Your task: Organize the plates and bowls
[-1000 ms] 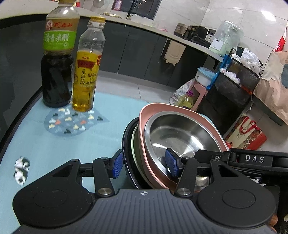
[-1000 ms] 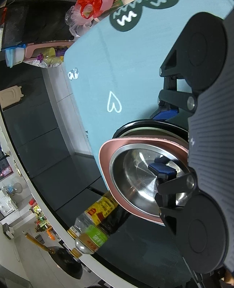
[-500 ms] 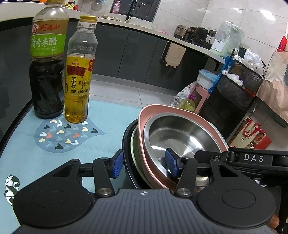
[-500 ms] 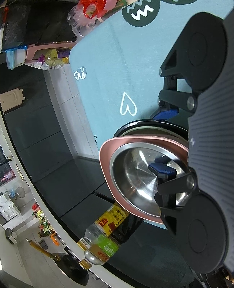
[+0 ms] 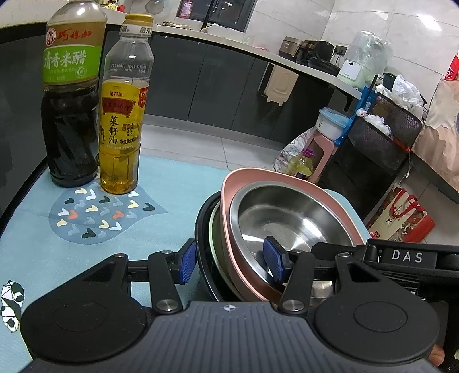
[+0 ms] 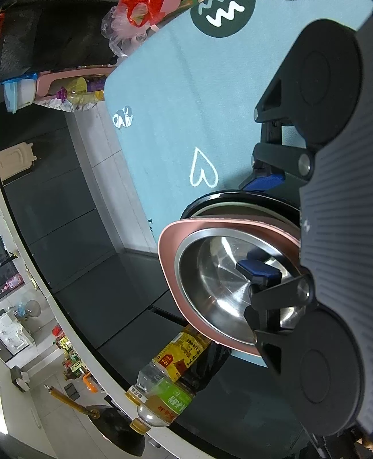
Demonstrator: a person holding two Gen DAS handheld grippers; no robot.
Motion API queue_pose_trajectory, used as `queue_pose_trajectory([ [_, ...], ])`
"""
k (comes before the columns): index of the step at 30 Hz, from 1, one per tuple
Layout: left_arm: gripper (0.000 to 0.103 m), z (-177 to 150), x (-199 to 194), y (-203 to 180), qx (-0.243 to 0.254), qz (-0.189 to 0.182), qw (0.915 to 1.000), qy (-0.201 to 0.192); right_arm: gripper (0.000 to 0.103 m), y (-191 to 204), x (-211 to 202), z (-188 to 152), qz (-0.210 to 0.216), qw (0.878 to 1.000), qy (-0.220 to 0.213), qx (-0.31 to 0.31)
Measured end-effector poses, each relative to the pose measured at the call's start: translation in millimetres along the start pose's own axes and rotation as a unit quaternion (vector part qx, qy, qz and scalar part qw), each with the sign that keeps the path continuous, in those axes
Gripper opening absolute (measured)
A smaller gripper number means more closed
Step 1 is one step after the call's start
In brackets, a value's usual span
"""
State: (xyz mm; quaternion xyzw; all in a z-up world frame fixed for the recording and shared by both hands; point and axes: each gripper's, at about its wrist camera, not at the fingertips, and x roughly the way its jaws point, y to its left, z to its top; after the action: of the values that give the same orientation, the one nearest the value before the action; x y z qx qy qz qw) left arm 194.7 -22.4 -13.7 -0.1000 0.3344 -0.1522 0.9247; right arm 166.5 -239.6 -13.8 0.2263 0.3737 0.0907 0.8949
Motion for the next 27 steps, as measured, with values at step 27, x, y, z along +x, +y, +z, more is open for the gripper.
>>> queue_pose_trajectory([
  [27, 0.049, -2.5, 4.9, 18.8, -0.038, -0.006, 0.9992, 0.010, 0.034, -5.4, 4.7, -9.0, -0.013, 1.000, -0.020, -0.004],
])
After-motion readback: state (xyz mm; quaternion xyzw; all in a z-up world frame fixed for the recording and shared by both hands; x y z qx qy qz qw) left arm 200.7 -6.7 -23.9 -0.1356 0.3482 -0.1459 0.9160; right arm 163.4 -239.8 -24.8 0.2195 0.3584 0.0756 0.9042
